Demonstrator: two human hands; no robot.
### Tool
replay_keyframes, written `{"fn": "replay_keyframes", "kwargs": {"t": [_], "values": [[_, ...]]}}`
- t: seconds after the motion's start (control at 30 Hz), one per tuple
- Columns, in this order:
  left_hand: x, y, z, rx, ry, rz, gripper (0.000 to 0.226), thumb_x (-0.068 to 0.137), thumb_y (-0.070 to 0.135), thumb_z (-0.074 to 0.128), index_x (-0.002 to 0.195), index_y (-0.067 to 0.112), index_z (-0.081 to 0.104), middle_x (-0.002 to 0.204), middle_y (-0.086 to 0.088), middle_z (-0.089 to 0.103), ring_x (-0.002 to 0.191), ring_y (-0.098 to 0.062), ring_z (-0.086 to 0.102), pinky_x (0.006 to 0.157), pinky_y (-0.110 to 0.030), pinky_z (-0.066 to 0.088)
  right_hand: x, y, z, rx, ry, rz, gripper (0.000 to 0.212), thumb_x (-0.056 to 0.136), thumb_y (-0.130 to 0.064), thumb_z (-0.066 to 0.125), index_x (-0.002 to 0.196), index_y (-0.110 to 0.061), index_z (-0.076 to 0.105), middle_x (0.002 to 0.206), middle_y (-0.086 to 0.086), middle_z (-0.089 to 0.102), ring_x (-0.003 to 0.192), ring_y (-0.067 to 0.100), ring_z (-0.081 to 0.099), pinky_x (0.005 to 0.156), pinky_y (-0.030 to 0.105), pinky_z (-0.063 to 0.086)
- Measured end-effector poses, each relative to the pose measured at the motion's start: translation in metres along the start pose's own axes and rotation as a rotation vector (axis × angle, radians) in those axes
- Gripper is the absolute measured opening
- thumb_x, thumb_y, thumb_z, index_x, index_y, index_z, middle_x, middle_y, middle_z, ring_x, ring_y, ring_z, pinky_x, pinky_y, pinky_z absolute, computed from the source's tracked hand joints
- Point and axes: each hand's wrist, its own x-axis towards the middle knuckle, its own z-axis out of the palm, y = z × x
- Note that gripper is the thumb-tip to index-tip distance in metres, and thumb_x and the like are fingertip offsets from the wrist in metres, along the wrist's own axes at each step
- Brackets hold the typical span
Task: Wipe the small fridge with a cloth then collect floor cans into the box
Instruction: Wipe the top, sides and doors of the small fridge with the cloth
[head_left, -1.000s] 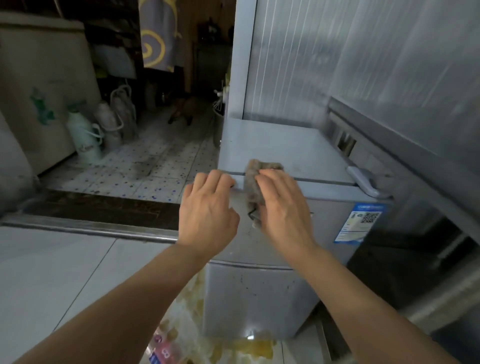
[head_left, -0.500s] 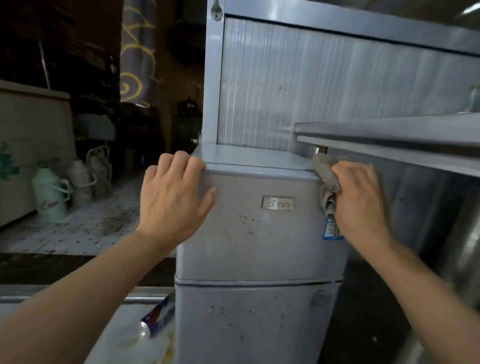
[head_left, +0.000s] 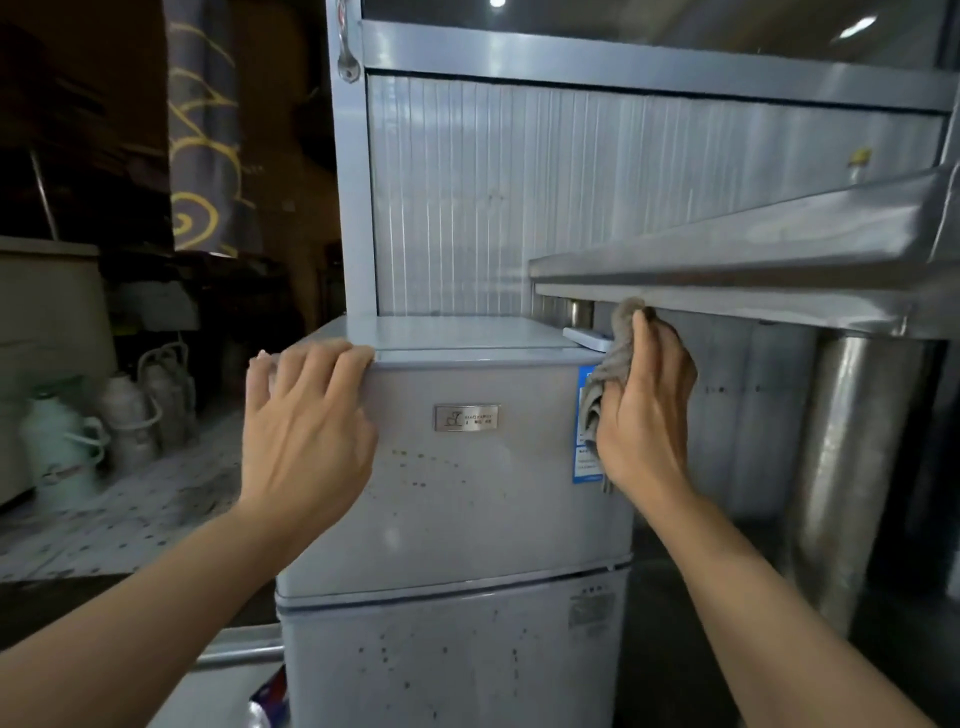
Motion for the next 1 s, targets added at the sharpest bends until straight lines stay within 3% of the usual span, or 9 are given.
{"fn": "replay_keyframes", "kwargs": {"t": [0.17,0.27,0.4,0.5,0.6,0.67,0.77,0.9,1.0], "values": [[-0.008,0.008,0.011,-0.026,0.038,-0.024,0.05,0.079,0.014,0.048,0.129,0.011,0.047,0.125,-0.011,0.05,0.118,-0.033,0.04,0.106,-0.057,0.026,-0.041,0.012,0.014,0.022,0.052,0.019,0.062,0.091,-0.009,0.045,0.147,0.0,0.018,0.152,0.023,0.015,0.14,0.038,0.023,0.111,0.043,0.031],[-0.009,0.01,0.014,-0.059,0.061,-0.047,0.051,0.079,0.013,0.046,0.13,0.011,0.046,0.127,-0.012,0.048,0.121,-0.034,0.038,0.108,-0.058,0.021,-0.102,0.024,0.022,-0.026,-0.036,0.047,0.078,0.085,-0.007,0.057,0.147,-0.002,0.01,0.155,0.021,0.006,0.142,0.038,0.017,0.108,0.051,0.034],[-0.01,0.008,0.014,-0.064,0.069,-0.029,0.05,0.08,0.015,0.045,0.13,0.011,0.047,0.127,-0.012,0.048,0.121,-0.034,0.038,0.107,-0.058,0.023,-0.157,0.032,0.026,-0.144,-0.149,0.03,0.094,0.07,0.001,0.075,0.144,0.006,0.016,0.151,0.029,0.009,0.138,0.048,0.018,0.105,0.058,0.031],[-0.01,0.003,0.013,-0.055,0.061,0.008,0.049,0.082,0.017,0.045,0.131,0.011,0.046,0.127,-0.011,0.048,0.12,-0.033,0.039,0.105,-0.056,0.025,-0.131,0.022,0.025,-0.11,-0.098,0.007,0.081,0.081,-0.001,0.065,0.145,0.002,0.015,0.152,0.027,0.009,0.139,0.049,0.014,0.106,0.06,0.03],[-0.01,0.0,0.016,-0.06,0.072,0.021,0.051,0.082,0.018,0.045,0.133,0.012,0.044,0.128,-0.01,0.047,0.121,-0.032,0.037,0.107,-0.056,0.023,-0.082,0.007,0.025,-0.053,-0.002,-0.066,0.059,0.093,-0.015,0.042,0.146,-0.002,0.017,0.154,0.021,0.01,0.142,0.045,0.005,0.116,0.052,0.011],[-0.011,0.0,0.02,-0.077,0.093,0.015,0.051,0.082,0.017,0.045,0.133,0.012,0.044,0.128,-0.01,0.046,0.122,-0.031,0.035,0.108,-0.056,0.021,-0.056,0.0,0.028,-0.04,0.047,-0.072,0.058,0.094,-0.021,0.032,0.148,-0.006,0.016,0.156,0.015,0.008,0.144,0.04,0.001,0.119,0.045,0.004],[-0.012,0.001,0.022,-0.086,0.108,0.02,0.053,0.083,0.016,0.045,0.135,0.012,0.043,0.128,-0.011,0.045,0.122,-0.031,0.033,0.108,-0.054,0.018,-0.064,0.0,0.039,-0.035,0.106,-0.097,0.056,0.097,-0.021,0.034,0.149,-0.01,0.016,0.157,0.009,0.008,0.145,0.035,0.001,0.119,0.045,0.008],[-0.012,0.001,0.02,-0.088,0.089,0.015,0.054,0.083,0.015,0.046,0.137,0.013,0.042,0.128,-0.011,0.045,0.123,-0.031,0.034,0.108,-0.055,0.019,-0.159,0.015,0.05,-0.097,-0.088,-0.279,0.05,0.101,-0.032,0.024,0.146,-0.01,0.018,0.159,0.003,-0.003,0.145,0.033,0.001,0.116,0.049,0.017],[-0.013,0.004,0.018,-0.09,0.079,0.002,0.055,0.083,0.015,0.044,0.137,0.014,0.042,0.13,-0.01,0.045,0.125,-0.03,0.033,0.11,-0.056,0.015,-0.171,0.021,0.05,-0.127,-0.131,-0.35,0.049,0.101,-0.031,0.02,0.145,-0.01,0.018,0.159,0.002,-0.002,0.146,0.031,0.0,0.115,0.047,0.017]]}}
